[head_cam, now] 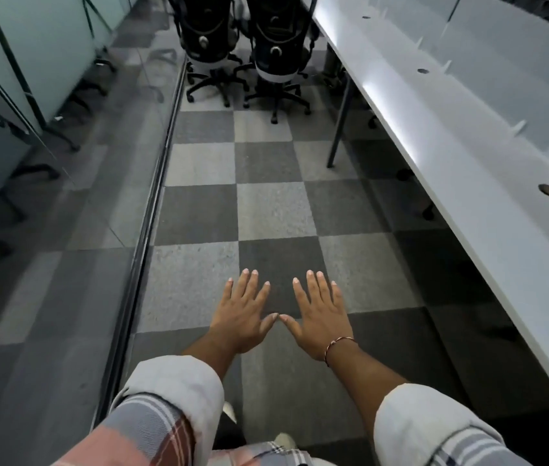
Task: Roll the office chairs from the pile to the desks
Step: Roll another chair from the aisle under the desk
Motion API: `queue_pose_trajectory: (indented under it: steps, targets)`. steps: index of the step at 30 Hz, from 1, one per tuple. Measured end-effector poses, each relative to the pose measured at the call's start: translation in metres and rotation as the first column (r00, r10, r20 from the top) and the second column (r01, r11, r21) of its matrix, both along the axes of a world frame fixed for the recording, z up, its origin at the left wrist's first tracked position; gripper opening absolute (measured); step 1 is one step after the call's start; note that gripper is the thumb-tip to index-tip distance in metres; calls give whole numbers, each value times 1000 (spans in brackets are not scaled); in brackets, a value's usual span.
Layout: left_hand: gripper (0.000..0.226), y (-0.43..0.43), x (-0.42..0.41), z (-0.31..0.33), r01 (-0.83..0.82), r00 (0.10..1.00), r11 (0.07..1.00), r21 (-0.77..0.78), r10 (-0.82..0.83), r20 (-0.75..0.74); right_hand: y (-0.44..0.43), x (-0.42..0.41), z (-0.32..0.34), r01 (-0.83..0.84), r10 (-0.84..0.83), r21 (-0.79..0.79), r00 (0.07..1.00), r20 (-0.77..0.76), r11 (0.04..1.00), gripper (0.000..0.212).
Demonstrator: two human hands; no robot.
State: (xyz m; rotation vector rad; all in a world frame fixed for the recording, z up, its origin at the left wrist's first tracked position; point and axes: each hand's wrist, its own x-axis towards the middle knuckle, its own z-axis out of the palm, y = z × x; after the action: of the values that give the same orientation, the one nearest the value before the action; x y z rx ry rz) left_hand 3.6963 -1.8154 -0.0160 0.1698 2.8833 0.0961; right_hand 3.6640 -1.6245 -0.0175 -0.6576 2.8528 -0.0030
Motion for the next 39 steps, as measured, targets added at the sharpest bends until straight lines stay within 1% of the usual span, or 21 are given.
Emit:
queue_pose_trajectory:
  steps: [2,6,10,14,16,19,21,23,26,29,34,39]
  targets:
    - [122,-10,-22,-2,0,1000,1000,9,-1,17,-10,-25,0,-27,27,12,1000,-3,1000,85]
    - [106,-37,-83,-7,3,1000,1000,-7,-2,11,-38,-87,-6,-37,37,13,999,-9,999,91]
    - [106,-72,-151,-6,17,999,999,-28,-16,29,-72,-156,-7,-31,31,8,999,-41,999,92]
    - [107,-115,-219,6,31,999,999,-38,-29,38,-111,-227,1,-18,17,-8,997,-78,1000,88]
    - [104,-140,-255,11,24,999,999,-45,-23,23,-130,-261,4,21,-24,-31,994,-105,999,86]
    - [100,-169,-299,14,8,1000,999,-46,-7,26,-151,-303,4,16,-15,7,997,-78,1000,86]
    - [93,-179,-317,13,3,1000,999,-44,-2,24,-162,-324,3,24,-24,0,996,-92,1000,85]
    - [96,-192,-340,11,0,999,999,-34,1,33,-175,-352,1,28,-29,-5,996,-89,1000,84]
    - [103,-210,-383,2,-12,999,1000,-23,13,43,-192,-400,-1,-7,8,22,998,-56,1000,87]
    - [104,-226,-434,-6,-33,998,999,-28,35,47,-208,-455,-4,-11,13,26,998,-55,1000,90]
    - [105,-236,-526,-9,-70,995,997,-19,71,75,-228,-550,-9,-40,40,9,998,-43,999,87]
    - [79,-238,-617,-4,-128,987,992,22,125,96,-245,-644,6,-89,89,4,995,-55,996,87]
